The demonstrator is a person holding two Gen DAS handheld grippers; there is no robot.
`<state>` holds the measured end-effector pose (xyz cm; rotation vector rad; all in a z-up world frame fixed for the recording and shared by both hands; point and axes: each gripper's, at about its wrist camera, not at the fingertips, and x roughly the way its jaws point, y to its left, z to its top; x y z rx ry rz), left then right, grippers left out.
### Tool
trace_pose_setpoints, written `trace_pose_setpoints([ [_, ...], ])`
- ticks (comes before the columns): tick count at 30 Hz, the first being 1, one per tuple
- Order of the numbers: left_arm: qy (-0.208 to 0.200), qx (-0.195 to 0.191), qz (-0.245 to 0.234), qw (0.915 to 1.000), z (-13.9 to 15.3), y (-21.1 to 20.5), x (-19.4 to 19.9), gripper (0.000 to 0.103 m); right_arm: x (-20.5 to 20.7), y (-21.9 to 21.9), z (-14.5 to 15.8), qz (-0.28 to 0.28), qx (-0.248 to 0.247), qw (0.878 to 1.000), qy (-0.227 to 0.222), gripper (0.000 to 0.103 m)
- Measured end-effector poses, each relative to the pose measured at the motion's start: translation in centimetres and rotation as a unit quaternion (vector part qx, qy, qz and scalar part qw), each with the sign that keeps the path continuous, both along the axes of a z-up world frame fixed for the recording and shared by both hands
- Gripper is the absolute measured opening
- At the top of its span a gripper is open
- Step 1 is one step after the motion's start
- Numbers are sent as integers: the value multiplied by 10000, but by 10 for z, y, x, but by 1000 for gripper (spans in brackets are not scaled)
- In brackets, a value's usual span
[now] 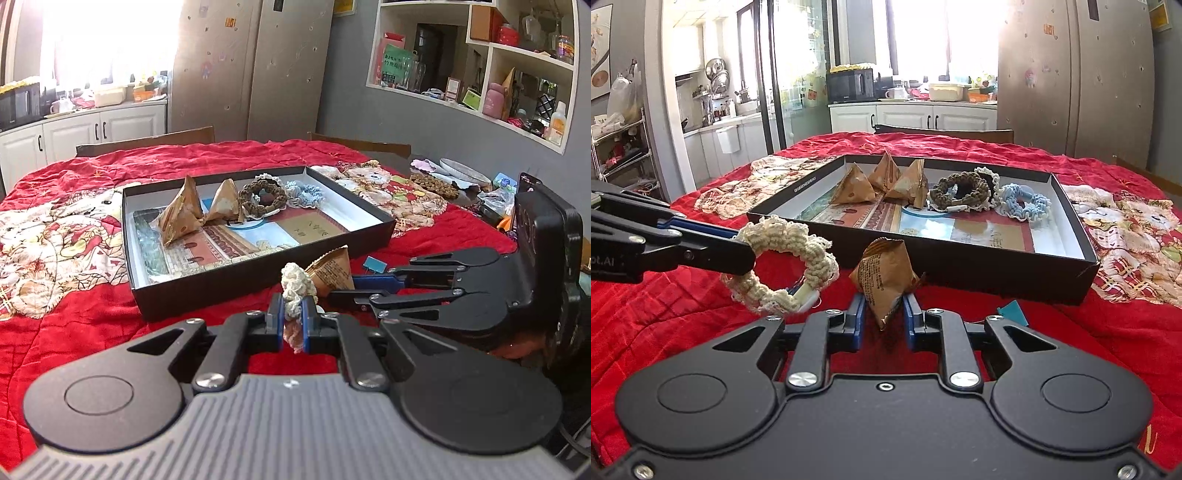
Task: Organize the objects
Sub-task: 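Lift both held items and carry them toward the black box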
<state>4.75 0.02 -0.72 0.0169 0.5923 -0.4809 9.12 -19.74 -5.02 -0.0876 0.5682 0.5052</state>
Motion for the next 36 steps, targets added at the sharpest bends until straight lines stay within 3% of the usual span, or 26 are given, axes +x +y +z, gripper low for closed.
trace_pose_setpoints([
  [36, -565, -122, 25, 9983, 40, -5, -11, 11, -43, -27, 67, 11, 423, 9957, -820, 20],
])
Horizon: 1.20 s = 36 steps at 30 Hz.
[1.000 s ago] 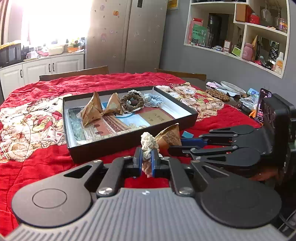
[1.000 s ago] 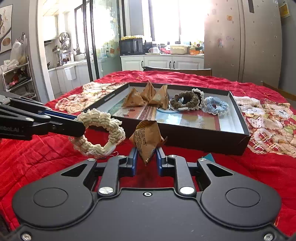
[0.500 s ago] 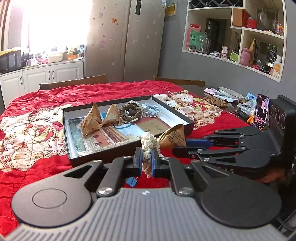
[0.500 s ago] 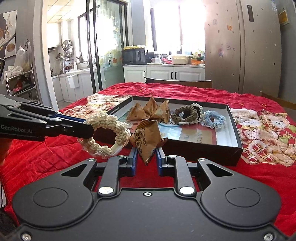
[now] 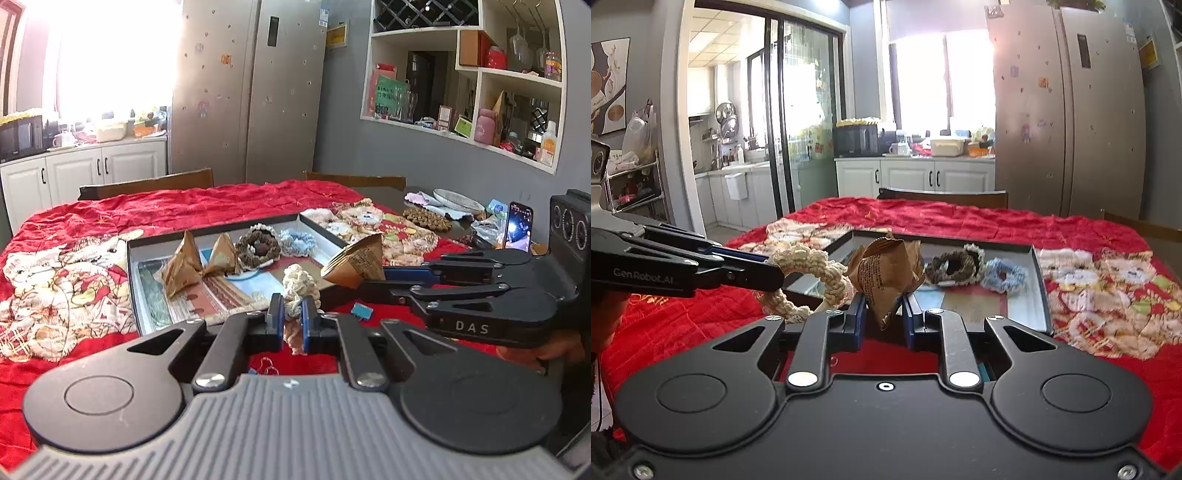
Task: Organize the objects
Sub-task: 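Lift both held items and carry them toward the black box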
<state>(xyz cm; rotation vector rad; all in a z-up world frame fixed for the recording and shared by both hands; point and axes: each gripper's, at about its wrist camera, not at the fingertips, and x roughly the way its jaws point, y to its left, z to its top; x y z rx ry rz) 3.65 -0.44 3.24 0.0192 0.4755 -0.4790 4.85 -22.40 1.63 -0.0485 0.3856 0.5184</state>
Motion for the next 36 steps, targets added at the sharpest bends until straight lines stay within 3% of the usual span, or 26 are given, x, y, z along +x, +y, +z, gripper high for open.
trace_pose_setpoints([
  [20, -465, -208, 327, 9982, 34, 3, 29, 11, 23, -9, 52, -419, -15, 9971, -632, 20],
  [36, -138, -80, 728, 9972, 18, 0, 90, 11, 126, 7, 37, -756, -254, 9967, -168, 20],
])
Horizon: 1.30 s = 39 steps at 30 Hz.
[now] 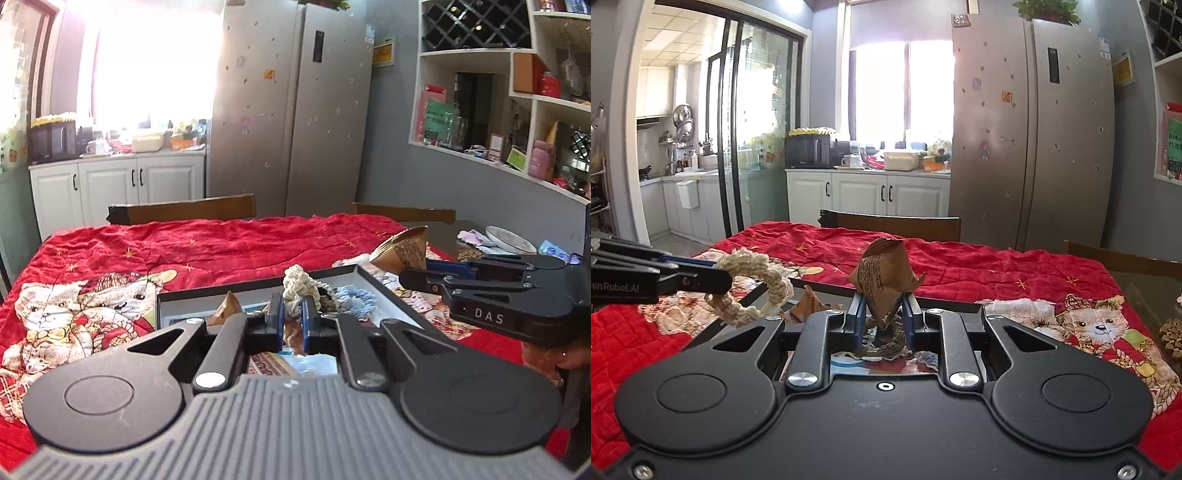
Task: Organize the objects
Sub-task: 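Lift both held items and carry them toward the black box, then lower both items into the box and open both grippers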
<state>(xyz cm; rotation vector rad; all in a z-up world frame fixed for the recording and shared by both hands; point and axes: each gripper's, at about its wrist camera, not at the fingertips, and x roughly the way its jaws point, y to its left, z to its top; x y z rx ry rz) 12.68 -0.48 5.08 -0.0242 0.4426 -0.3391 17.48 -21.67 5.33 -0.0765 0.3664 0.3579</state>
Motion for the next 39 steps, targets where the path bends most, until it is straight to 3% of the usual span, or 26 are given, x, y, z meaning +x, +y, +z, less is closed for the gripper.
trace_pose_setpoints([
  [21, 465, 5, 236, 9986, -44, -10, 43, 11, 45, 8, -52, -120, 99, 9986, 496, 20],
  [39, 701, 172, 428, 9965, -75, -13, 59, 12, 60, 9, -82, -149, -22, 9965, 819, 20],
])
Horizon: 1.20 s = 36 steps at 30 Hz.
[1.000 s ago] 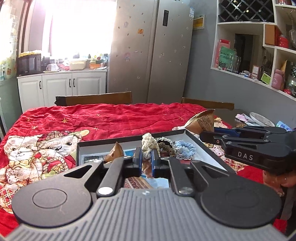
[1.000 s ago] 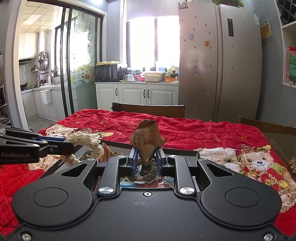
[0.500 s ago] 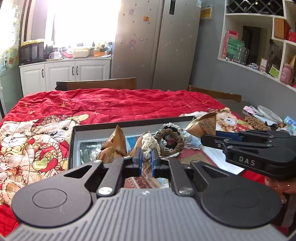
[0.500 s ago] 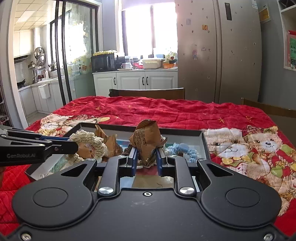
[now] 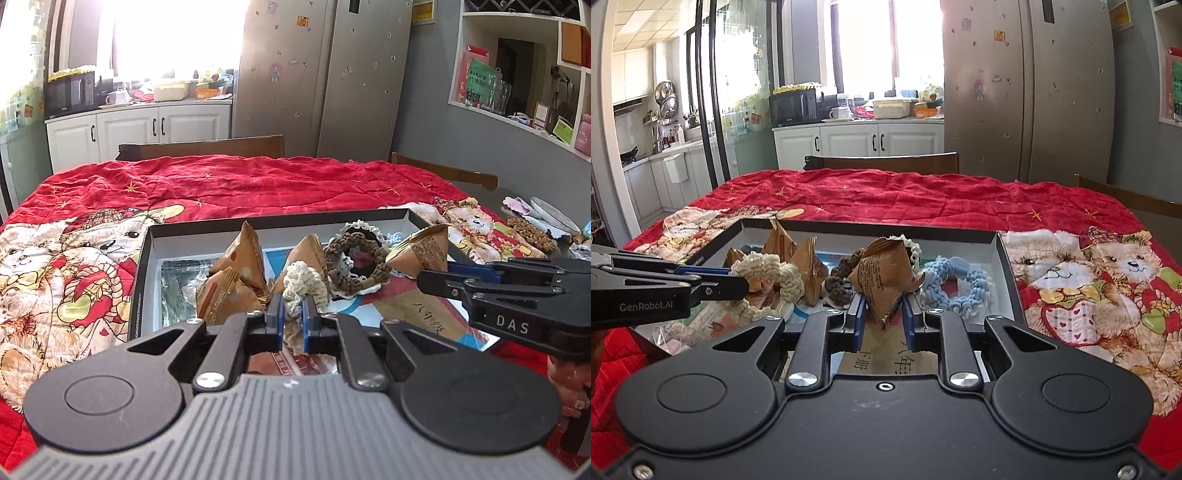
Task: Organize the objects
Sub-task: 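Lower both items into the box and open both grippers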
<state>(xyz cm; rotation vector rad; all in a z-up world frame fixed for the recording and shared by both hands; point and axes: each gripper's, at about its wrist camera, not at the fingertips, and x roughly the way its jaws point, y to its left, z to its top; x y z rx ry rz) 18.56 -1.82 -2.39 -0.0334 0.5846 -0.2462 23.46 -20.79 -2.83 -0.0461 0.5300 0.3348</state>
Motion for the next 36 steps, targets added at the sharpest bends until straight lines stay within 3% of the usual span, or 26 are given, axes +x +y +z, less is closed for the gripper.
trace_pose_setpoints([
  [36, 226, 71, 36, 9997, -16, 1, 11, 15, 16, 7, -25, 118, -142, 9988, 460, 21],
])
